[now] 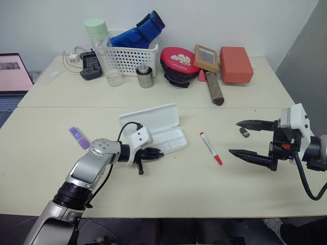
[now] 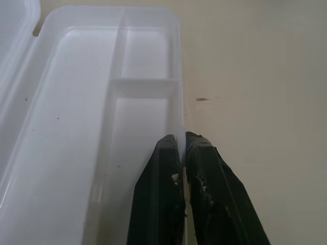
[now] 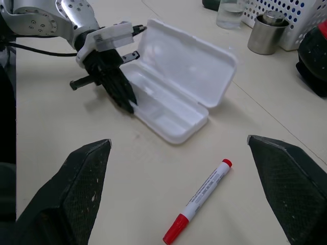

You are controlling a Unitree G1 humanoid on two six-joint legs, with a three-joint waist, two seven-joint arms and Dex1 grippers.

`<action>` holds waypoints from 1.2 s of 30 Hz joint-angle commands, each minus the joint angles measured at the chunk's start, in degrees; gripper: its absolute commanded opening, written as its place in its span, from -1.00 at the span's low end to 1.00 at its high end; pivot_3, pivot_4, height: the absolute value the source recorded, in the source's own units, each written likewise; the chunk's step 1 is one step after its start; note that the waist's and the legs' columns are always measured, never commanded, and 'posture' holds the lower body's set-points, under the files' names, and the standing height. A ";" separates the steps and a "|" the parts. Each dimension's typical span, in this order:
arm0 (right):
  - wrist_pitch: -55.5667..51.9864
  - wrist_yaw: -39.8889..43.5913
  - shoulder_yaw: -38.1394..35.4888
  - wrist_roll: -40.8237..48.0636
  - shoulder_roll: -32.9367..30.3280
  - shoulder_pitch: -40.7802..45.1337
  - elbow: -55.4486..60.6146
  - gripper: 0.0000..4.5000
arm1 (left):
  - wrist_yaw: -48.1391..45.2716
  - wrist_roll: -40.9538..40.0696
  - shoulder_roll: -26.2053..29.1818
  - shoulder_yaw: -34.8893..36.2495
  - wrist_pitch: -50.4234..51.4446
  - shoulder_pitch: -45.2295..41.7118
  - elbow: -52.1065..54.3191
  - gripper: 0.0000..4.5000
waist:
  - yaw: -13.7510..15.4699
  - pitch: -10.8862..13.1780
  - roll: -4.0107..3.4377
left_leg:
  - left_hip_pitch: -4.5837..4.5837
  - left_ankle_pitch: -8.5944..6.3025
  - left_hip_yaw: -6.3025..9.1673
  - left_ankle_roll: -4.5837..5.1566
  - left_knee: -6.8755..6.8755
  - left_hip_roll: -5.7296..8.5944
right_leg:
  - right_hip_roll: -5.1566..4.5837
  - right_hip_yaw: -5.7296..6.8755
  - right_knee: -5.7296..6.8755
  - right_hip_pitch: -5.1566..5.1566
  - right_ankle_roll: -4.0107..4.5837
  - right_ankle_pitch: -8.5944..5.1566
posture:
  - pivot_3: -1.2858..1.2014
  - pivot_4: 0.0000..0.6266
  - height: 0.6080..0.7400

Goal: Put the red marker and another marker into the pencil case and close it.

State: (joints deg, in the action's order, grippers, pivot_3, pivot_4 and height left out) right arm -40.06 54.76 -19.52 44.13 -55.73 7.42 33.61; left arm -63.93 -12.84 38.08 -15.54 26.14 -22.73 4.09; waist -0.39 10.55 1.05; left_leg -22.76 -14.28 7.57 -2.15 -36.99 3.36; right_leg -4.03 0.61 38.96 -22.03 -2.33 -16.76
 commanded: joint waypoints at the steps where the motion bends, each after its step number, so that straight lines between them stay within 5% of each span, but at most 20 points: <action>1: -0.46 -0.63 -3.24 1.69 -0.81 -1.01 2.55 1.00 | -3.09 -0.33 1.50 -2.55 0.19 1.83 6.02 -1.00 | 0.03 0.00 0.00 | 0.00 0.00 0.00 0.00 0.00 0.00 | 0.00 0.00 0.00 0.00 0.00 0.00 | 0.03 -0.52 1.00; 28: -0.51 1.50 -5.05 3.15 -2.30 -5.93 4.87 1.00 | -1.96 0.19 1.56 -8.83 5.09 7.73 14.82 -1.00 | 0.20 -0.01 -0.01 | 0.28 -0.01 -0.01 0.03 0.01 0.02 | 0.05 0.03 -0.04 0.33 -0.04 -0.02 | 0.03 -0.52 1.00; 29: -0.41 1.50 -4.91 3.05 -2.29 -5.86 4.81 1.00 | -2.03 -0.24 1.58 -8.70 5.81 7.75 14.97 -0.78 | 0.21 -0.01 -0.01 | 0.28 -0.01 -0.01 0.03 0.01 0.02 | 0.05 0.03 -0.05 0.33 -0.04 -0.03 | 0.03 -0.52 1.00; 36: -0.01 1.69 -4.47 2.68 -2.25 -5.81 4.44 1.00 | -2.31 -1.84 1.88 -7.94 7.70 7.79 16.56 -0.42 | 0.16 -0.01 -0.01 | 0.29 -0.01 -0.01 0.03 0.02 0.00 | 0.06 0.02 -0.04 0.33 -0.04 -0.03 | 0.03 -0.52 1.00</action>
State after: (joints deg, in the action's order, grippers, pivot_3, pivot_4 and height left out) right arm -41.18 56.12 -23.32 46.54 -57.52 1.10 37.44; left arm -65.79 -13.54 39.81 -22.88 32.69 -15.46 18.67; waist -0.23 10.54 1.04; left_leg -22.47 -14.30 7.56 -2.12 -36.97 3.36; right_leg -3.97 0.63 38.91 -21.70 -2.37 -16.79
